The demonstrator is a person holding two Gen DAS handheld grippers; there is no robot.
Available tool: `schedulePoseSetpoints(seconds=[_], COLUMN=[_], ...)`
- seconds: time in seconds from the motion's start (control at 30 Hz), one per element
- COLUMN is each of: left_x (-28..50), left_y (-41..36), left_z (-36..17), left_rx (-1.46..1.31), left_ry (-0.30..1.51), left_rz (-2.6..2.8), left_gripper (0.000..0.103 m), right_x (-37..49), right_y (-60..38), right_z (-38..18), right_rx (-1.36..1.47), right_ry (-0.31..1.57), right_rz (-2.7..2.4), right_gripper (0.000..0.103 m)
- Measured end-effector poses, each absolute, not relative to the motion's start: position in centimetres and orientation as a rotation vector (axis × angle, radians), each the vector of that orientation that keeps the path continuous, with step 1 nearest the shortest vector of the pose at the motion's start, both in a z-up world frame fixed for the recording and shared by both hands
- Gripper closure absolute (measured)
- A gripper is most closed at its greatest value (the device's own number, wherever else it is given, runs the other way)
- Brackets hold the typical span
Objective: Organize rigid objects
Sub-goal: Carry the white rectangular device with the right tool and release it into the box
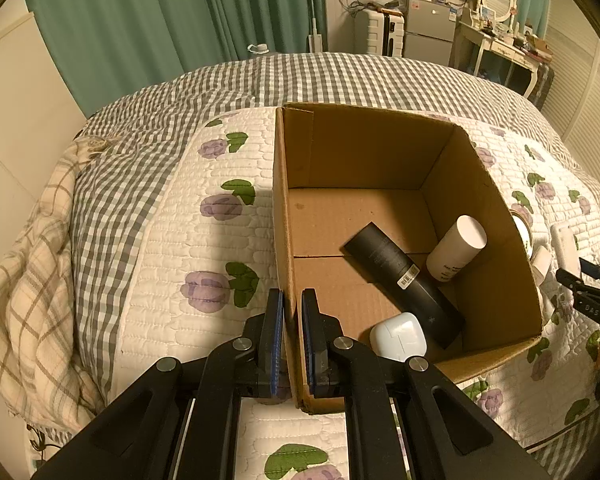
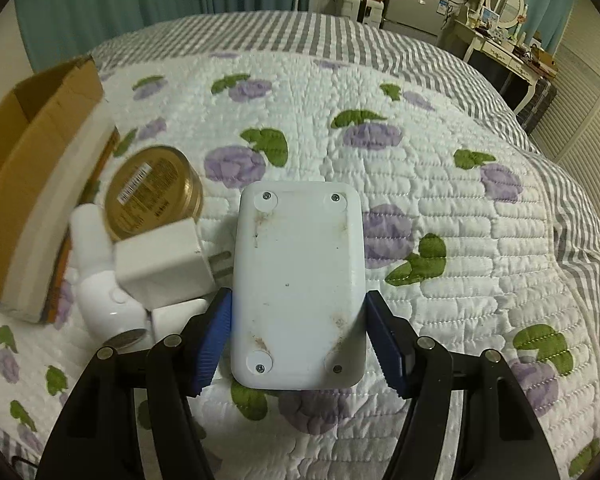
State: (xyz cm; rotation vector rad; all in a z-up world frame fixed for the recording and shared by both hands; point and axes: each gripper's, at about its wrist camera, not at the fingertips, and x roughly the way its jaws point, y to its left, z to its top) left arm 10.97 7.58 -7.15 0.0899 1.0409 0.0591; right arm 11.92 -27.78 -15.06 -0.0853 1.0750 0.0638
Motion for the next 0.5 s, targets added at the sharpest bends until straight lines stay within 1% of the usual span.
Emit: schedulePoseSetpoints(seconds=[0.27,0.5], left_x=[11.0,11.1], left_y=[7.5,7.5], left_z=[-7.1,-7.1], left_rx=[0.089,0.087], left_ry=[1.041,1.041], left_rz=[0.059,0.057], left_gripper=[0.095,0.095], right_x=[11.0,11.4], right_y=[-27.5,-25.3], right_z=[-11.7,-5.1], right_rx=[-0.095,-0.125], right_ry=[1.019,0.897], right_rz=[0.087,0.145], right_gripper=[0.038,0.038])
